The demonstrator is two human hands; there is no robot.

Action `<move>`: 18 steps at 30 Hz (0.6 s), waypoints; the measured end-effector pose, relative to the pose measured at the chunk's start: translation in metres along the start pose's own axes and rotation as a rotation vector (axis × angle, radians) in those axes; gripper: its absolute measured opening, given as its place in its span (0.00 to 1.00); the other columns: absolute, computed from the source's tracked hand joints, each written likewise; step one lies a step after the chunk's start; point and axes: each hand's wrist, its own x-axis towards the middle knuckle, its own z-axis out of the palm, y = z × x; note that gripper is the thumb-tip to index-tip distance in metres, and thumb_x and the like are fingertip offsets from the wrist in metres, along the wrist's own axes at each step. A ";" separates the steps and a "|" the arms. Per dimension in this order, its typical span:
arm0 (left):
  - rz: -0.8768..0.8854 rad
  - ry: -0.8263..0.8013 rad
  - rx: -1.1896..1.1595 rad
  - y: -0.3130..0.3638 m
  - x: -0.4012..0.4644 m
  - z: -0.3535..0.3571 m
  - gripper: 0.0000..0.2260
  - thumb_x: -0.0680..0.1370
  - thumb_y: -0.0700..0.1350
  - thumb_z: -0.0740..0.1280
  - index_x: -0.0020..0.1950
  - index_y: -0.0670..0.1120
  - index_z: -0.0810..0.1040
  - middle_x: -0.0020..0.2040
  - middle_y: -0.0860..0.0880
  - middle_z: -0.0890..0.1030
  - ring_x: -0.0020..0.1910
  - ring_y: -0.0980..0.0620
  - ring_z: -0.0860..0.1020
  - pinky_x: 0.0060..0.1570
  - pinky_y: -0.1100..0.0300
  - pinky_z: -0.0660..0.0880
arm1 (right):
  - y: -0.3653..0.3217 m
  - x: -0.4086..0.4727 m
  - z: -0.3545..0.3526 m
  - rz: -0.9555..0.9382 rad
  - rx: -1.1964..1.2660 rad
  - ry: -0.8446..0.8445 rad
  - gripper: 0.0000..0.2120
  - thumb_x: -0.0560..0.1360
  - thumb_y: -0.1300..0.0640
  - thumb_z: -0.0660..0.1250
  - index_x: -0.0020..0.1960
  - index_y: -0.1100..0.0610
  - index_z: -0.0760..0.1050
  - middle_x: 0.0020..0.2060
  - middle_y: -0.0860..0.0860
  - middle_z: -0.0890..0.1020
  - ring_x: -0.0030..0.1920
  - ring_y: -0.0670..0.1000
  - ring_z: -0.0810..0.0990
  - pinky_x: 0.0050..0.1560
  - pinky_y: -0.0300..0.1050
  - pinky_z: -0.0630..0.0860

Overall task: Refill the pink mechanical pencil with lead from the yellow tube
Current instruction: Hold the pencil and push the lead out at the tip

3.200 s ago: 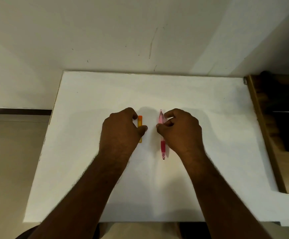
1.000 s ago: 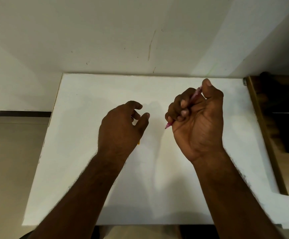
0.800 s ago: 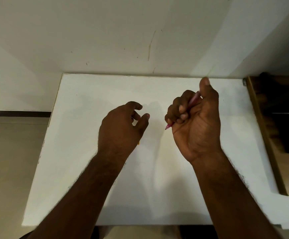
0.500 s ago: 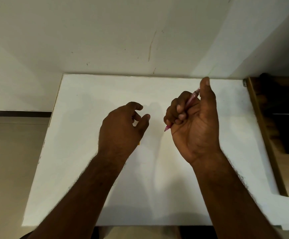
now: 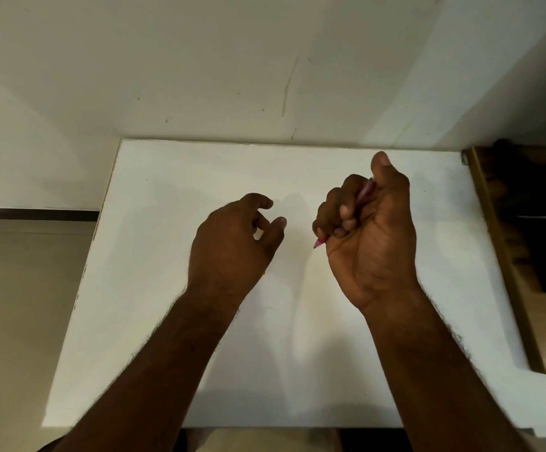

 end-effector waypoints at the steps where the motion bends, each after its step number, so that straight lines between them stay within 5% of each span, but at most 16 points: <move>1: 0.000 -0.001 -0.001 0.000 0.000 0.000 0.14 0.77 0.58 0.69 0.59 0.54 0.79 0.40 0.58 0.83 0.46 0.56 0.81 0.49 0.57 0.77 | 0.000 0.000 0.000 0.006 0.004 0.004 0.29 0.77 0.38 0.57 0.26 0.57 0.67 0.20 0.49 0.63 0.26 0.50 0.59 0.31 0.46 0.60; 8: -0.002 -0.002 -0.001 -0.001 0.001 0.000 0.13 0.77 0.58 0.69 0.59 0.55 0.79 0.40 0.59 0.83 0.46 0.56 0.81 0.49 0.56 0.78 | -0.002 0.000 0.000 -0.002 0.011 0.011 0.26 0.77 0.42 0.57 0.25 0.56 0.67 0.20 0.49 0.62 0.26 0.50 0.57 0.31 0.47 0.59; 13: 0.004 0.003 -0.009 -0.001 0.000 0.000 0.13 0.77 0.57 0.69 0.59 0.54 0.79 0.40 0.59 0.83 0.45 0.56 0.81 0.48 0.57 0.78 | -0.001 0.000 -0.001 0.013 0.020 0.020 0.31 0.76 0.35 0.55 0.27 0.58 0.67 0.20 0.50 0.63 0.28 0.52 0.57 0.33 0.48 0.59; 18: 0.009 0.003 0.000 -0.001 0.001 0.001 0.13 0.77 0.57 0.69 0.59 0.54 0.79 0.40 0.59 0.83 0.45 0.56 0.81 0.47 0.58 0.77 | 0.000 0.000 0.000 -0.006 0.006 -0.003 0.27 0.77 0.42 0.56 0.24 0.55 0.68 0.19 0.49 0.63 0.25 0.50 0.57 0.32 0.48 0.57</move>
